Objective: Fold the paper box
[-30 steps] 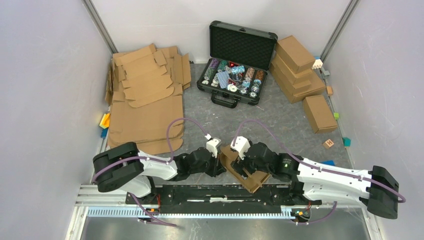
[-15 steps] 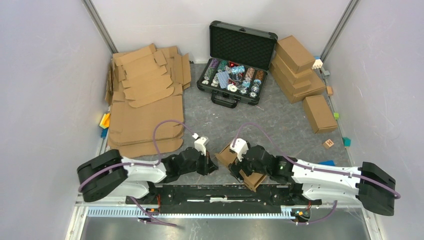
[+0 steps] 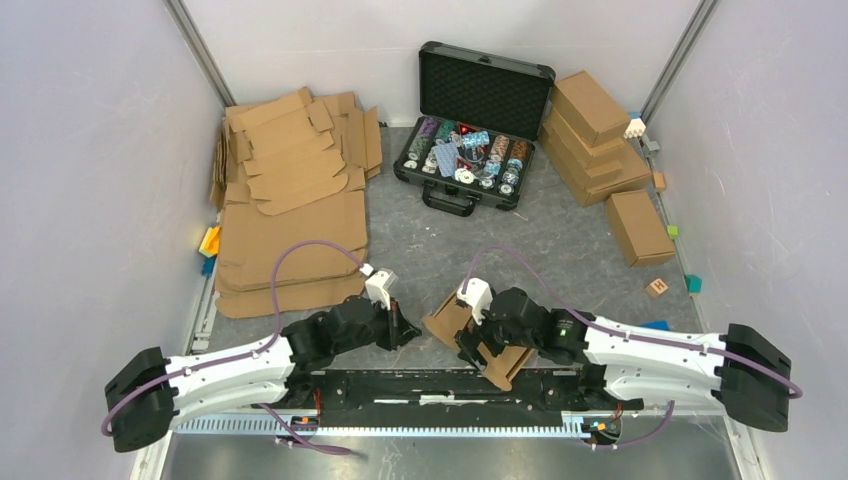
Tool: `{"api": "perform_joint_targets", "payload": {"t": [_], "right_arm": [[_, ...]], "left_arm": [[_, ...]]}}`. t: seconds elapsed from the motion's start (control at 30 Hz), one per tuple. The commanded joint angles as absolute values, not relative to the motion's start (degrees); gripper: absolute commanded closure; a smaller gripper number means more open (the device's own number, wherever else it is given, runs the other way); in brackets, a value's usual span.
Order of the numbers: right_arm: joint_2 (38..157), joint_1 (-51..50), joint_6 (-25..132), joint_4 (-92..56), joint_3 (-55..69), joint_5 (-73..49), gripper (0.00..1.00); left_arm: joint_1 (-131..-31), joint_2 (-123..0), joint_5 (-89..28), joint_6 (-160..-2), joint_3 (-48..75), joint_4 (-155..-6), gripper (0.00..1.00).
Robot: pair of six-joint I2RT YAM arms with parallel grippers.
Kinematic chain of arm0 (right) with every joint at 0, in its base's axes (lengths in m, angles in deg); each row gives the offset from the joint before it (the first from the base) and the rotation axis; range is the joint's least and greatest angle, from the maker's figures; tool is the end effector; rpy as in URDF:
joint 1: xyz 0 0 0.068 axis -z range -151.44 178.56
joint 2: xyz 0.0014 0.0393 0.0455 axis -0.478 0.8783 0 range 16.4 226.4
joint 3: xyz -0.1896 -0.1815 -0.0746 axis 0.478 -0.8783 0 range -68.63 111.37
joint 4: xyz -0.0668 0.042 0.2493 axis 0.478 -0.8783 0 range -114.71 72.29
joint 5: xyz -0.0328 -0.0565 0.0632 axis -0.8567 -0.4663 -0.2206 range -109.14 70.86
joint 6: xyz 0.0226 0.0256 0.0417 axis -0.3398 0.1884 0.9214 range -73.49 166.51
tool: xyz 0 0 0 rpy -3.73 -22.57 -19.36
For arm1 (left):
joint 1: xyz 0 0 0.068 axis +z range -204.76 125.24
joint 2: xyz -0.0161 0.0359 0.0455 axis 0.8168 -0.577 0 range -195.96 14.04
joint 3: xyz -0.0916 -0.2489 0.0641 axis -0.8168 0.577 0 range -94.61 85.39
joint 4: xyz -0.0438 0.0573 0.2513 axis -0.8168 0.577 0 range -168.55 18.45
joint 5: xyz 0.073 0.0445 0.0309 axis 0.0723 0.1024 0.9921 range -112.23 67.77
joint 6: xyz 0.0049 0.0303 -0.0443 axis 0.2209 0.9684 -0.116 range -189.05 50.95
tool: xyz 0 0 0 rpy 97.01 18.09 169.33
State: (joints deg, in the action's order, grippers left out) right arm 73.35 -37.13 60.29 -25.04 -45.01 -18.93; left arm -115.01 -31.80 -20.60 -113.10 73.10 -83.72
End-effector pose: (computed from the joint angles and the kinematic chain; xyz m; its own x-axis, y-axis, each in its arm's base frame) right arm 0.0809 0.1794 0.1790 -0.4780 -0.4792 -0.7362 -0.8222 0.5389 0.1831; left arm 0.0851 -0.1469 0.1655 -0.7643 -0.0635 -0.6418 0.4508 0.6590 -0.6021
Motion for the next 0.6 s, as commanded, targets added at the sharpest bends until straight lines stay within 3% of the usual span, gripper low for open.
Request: {"api": "perform_joint_targets", "payload": {"t": [0.0,0.23,0.4,0.47,0.57], "right_arm": [[70.54,-37.34,61.63,-31.55,-39.59,-18.75,0.02],[65.49,-37.36,66.94,-38.41,-37.10,-31.60,0.01],[59.71,-37.39,83.41,-50.76,-35.85,-46.30,0.01],[57.43,-37.36,92.30,-57.58,-35.25,-49.86,0.01],[53.98,-37.32,103.21,-65.30,-36.04,-51.75,0.10]], "left_arm": [[-114.38,-31.57,-18.40,-113.87,70.22,-79.51,0.86],[-106.48,-36.22,-28.43,-111.11,65.59,-80.77,0.65],[-101.51,-43.77,-32.79,-106.54,59.75,-81.36,0.47],[-99.48,-48.05,-35.37,-104.61,57.31,-82.72,0.45],[-97.68,-55.44,-38.99,-102.48,53.57,-84.65,0.42]]}}
